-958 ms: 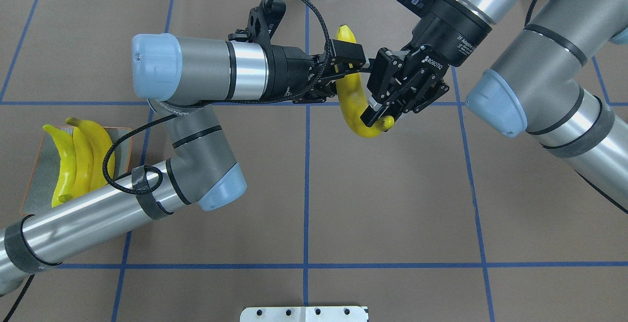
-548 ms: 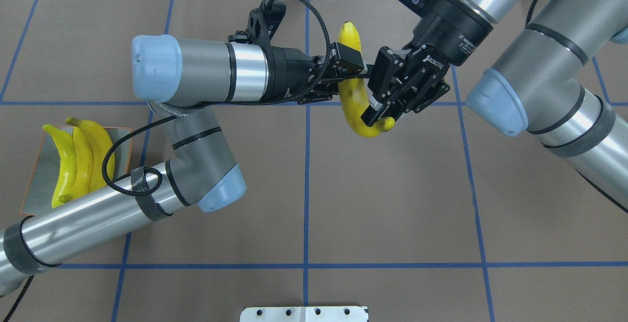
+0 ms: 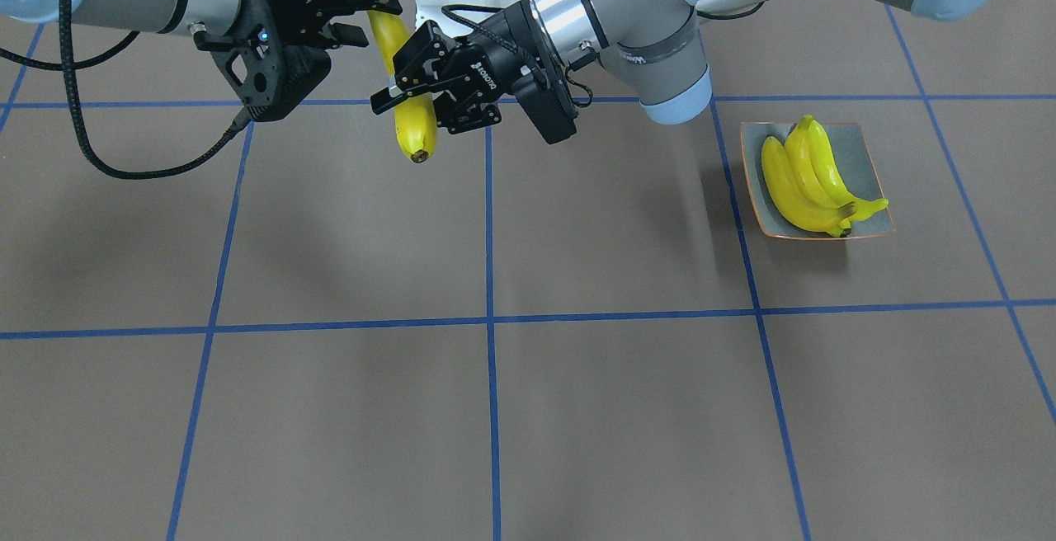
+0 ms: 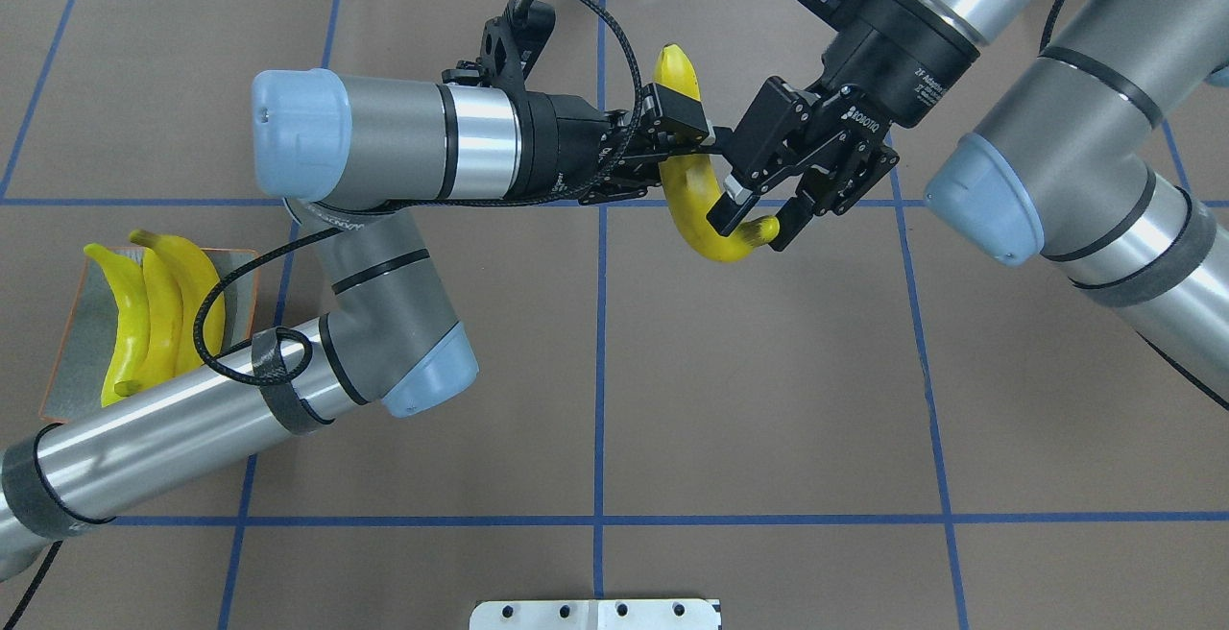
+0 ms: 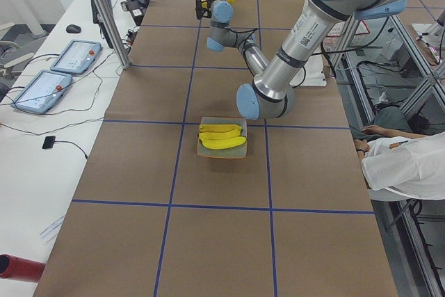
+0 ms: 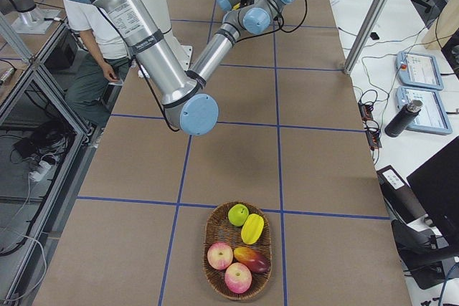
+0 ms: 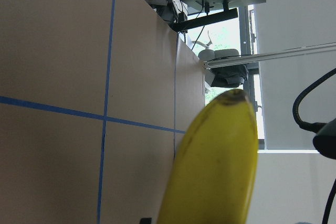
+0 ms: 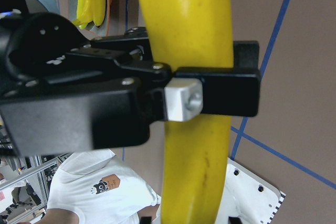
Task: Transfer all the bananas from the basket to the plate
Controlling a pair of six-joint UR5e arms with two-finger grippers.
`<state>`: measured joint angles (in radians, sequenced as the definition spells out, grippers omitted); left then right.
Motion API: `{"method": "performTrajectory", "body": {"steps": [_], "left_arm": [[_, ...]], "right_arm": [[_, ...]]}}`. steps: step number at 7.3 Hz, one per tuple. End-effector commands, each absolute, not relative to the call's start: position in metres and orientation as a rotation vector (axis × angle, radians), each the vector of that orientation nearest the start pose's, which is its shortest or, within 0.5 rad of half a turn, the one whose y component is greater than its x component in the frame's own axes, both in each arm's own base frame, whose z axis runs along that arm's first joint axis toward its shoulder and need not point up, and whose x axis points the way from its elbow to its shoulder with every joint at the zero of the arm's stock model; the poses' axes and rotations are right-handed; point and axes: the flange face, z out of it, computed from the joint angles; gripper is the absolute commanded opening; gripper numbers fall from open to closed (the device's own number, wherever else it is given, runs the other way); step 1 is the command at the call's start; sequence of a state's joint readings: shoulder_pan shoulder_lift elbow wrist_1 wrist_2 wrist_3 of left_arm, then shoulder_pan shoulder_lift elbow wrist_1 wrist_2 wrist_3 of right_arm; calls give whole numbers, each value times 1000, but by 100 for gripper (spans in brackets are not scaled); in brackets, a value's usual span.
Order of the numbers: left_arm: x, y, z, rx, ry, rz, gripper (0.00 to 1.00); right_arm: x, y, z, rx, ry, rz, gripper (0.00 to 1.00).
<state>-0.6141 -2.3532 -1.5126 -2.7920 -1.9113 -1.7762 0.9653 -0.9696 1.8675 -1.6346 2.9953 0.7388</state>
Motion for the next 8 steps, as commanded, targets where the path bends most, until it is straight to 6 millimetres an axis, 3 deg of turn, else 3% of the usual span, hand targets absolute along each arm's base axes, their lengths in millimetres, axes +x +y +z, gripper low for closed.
{"method": "performTrajectory", "body": {"steps": [1,3,4,5,8], "left_arm": [[464,-451,100,169,1897,-227,0],[431,-437,155,174,1855,-250,0],[404,-437,171,192,1847,-264,0],[377,-424,207,188,1812,-285,0],[264,-421,293,181,1679,-278,0]], "right_arm": [[-251,-498,168,-228,-1470,-430,100],[-231,-511,184,-129,-1396,-331,100],[-227,-511,212,-81,-1319,-264,100],[-225,-515,230,-51,-1263,-216,100],[-219,-528,276,31,-1090,-70,100]]}}
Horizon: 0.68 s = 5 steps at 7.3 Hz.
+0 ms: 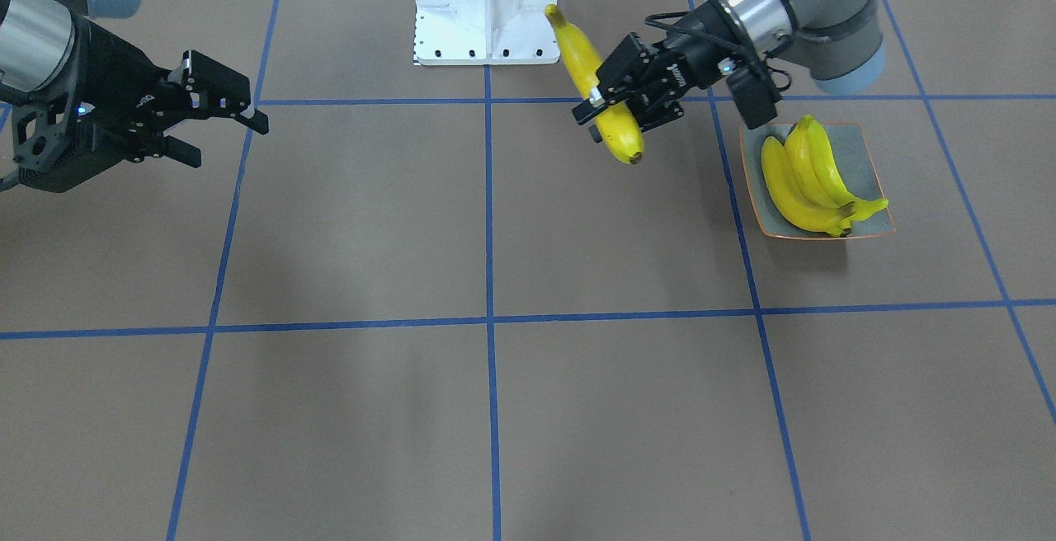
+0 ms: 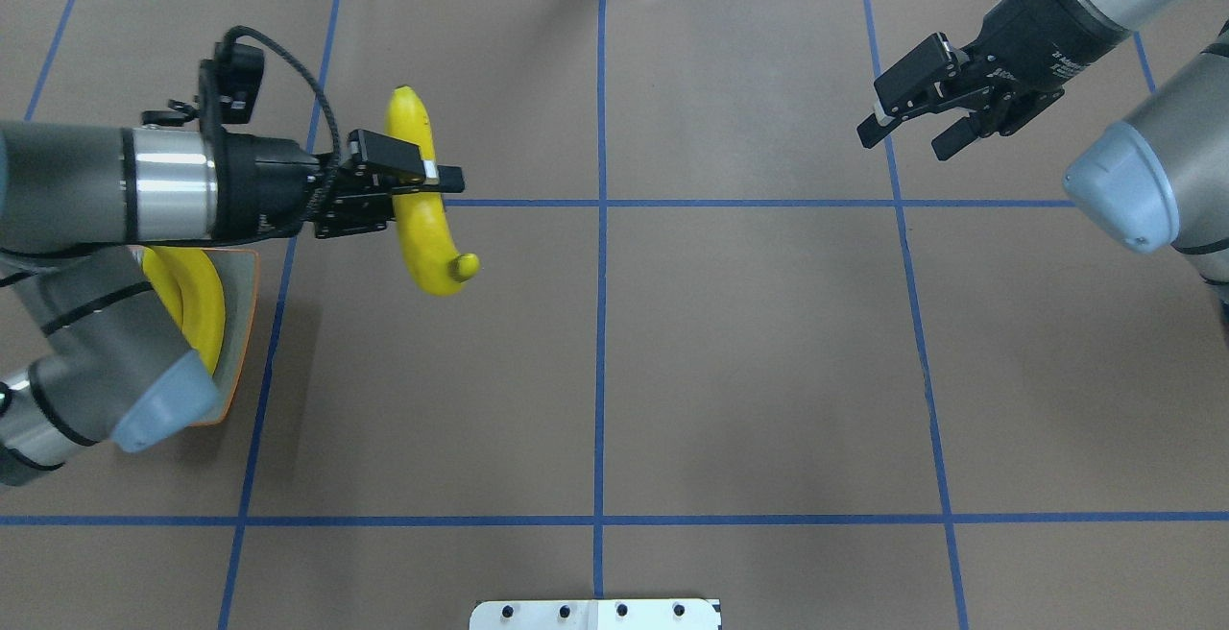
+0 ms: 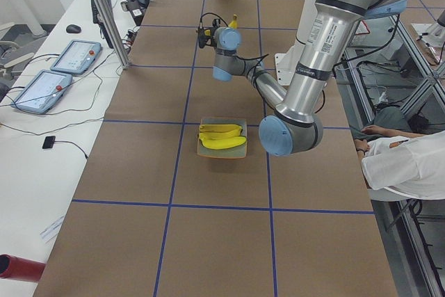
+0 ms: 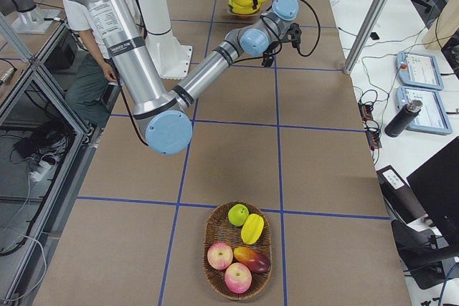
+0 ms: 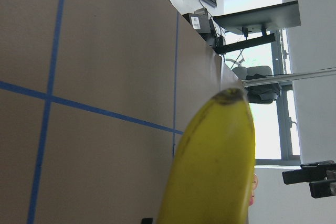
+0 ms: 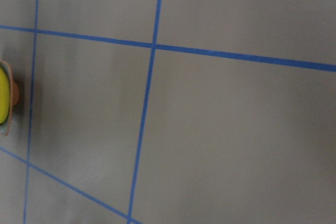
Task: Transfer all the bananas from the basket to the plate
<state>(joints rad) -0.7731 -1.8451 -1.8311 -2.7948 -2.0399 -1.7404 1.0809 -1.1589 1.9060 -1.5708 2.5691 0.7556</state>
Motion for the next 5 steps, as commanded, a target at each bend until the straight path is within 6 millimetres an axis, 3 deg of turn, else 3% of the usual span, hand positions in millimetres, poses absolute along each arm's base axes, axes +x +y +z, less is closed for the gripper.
{"method": "performTrajectory", "body": {"steps": [1,4,5], "left_arm": [[244,-404,324,155,1630,-307,0],[189,-369,433,137,1420,-396,0],[174,-370,463,129,1365,-440,0]], "right_arm": [[-219,-535,286,42,-1035,8,100],[-221,-539,292,33,-1009,60,100],[-221,-539,292,32,-1009,61,100]]}}
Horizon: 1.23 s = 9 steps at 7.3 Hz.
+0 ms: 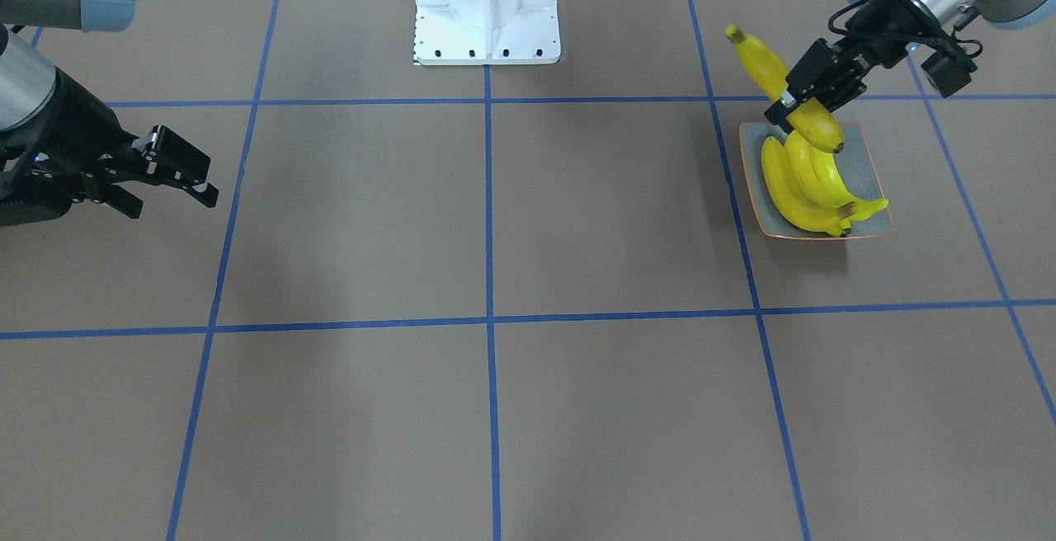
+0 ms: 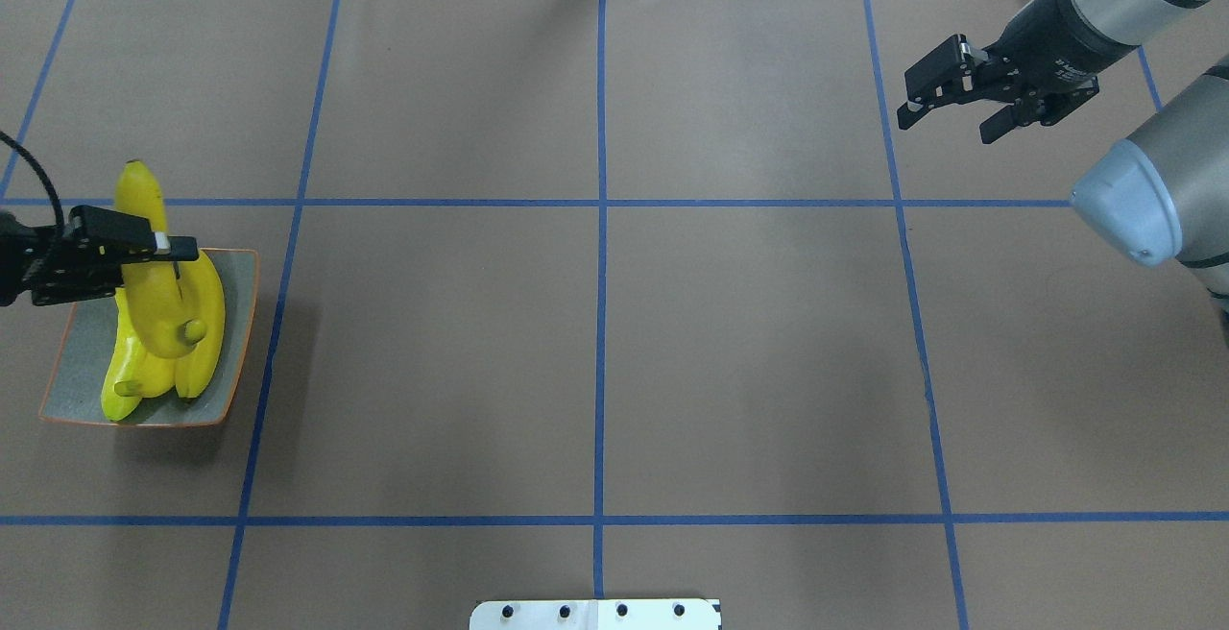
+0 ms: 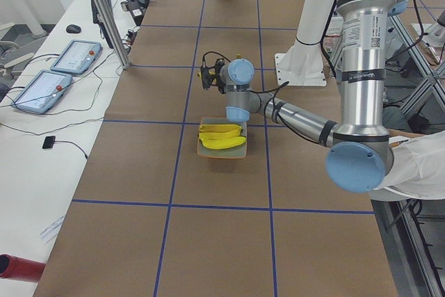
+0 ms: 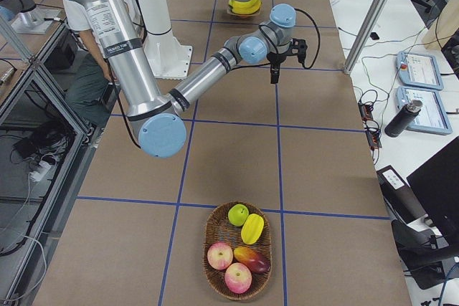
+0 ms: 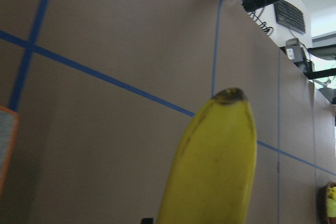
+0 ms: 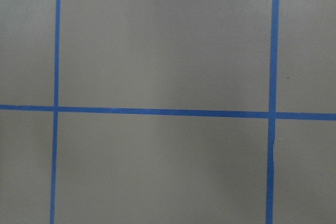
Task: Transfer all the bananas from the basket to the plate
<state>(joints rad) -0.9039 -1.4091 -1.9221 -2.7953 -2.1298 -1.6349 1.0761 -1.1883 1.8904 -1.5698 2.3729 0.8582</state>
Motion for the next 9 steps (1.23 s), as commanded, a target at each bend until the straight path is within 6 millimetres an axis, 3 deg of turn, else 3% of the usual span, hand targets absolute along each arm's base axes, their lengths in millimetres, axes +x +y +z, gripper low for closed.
{"method": "performTrajectory", "body": {"steps": [1,2,6,9], "left_arm": [[169,-371,491,105,1326,-430,0],[163,-371,517,85,1296,-403,0],[165,-384,574,30,1222,-417,0],[173,-396,595,41,1184,-378,0]], "right_arm": [[-223,-540,296,28,-1002,64,100],[-227,-542,299,33,-993,64,100],[-229,-539,295,36,-997,70,100],[-230,-539,293,35,-1000,74,100]]}}
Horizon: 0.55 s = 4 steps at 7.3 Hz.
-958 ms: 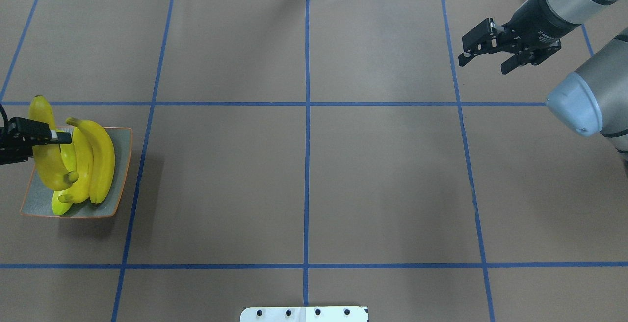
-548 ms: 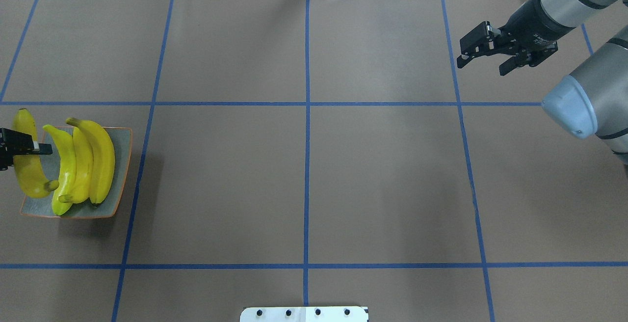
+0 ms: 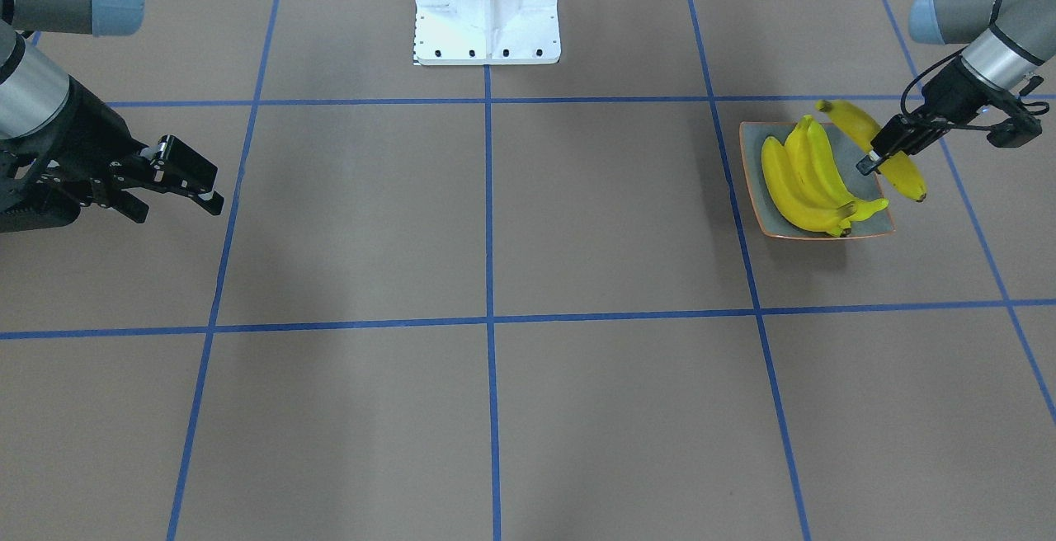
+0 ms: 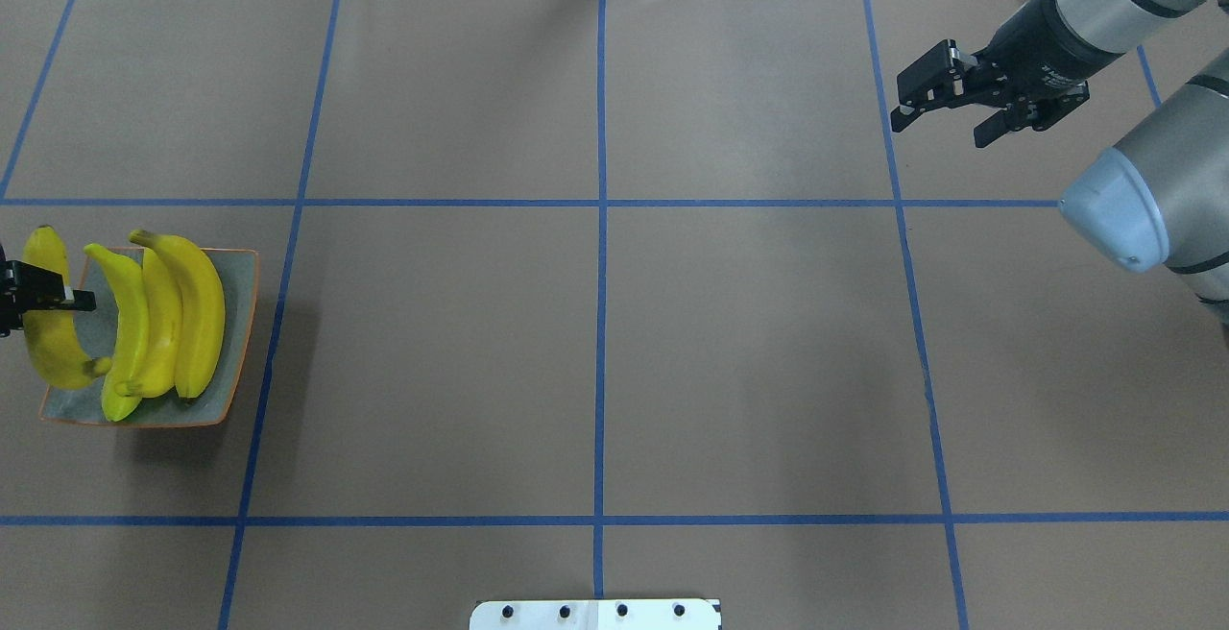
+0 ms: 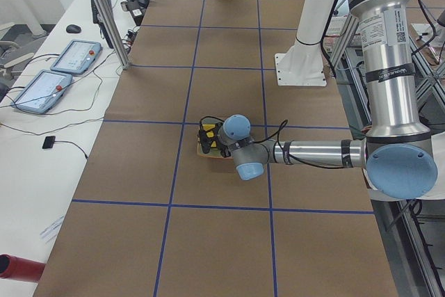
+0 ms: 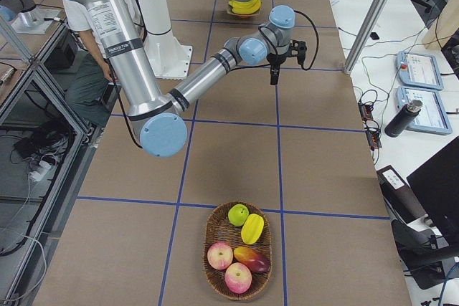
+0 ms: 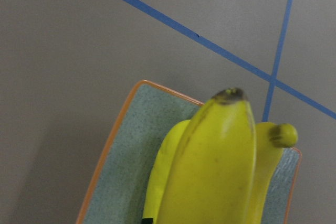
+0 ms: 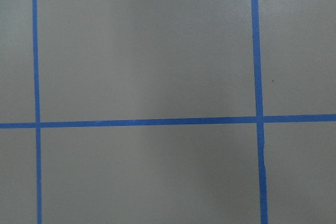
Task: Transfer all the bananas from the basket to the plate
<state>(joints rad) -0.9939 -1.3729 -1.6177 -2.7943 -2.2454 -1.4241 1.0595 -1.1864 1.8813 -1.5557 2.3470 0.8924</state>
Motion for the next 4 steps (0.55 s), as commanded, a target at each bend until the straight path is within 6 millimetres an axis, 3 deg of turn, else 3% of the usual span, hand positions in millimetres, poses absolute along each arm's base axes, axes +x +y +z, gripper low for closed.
{"method": "performTrajectory", "body": {"steps": [1,4], "left_arm": [[173,-396,595,40,1183,-379,0],[180,-403,587,40,1202,-364,0]], "right_arm": [[-229,-539,293,35,-1000,75,100],[-229,-539,295,33,-998,76,100]]}}
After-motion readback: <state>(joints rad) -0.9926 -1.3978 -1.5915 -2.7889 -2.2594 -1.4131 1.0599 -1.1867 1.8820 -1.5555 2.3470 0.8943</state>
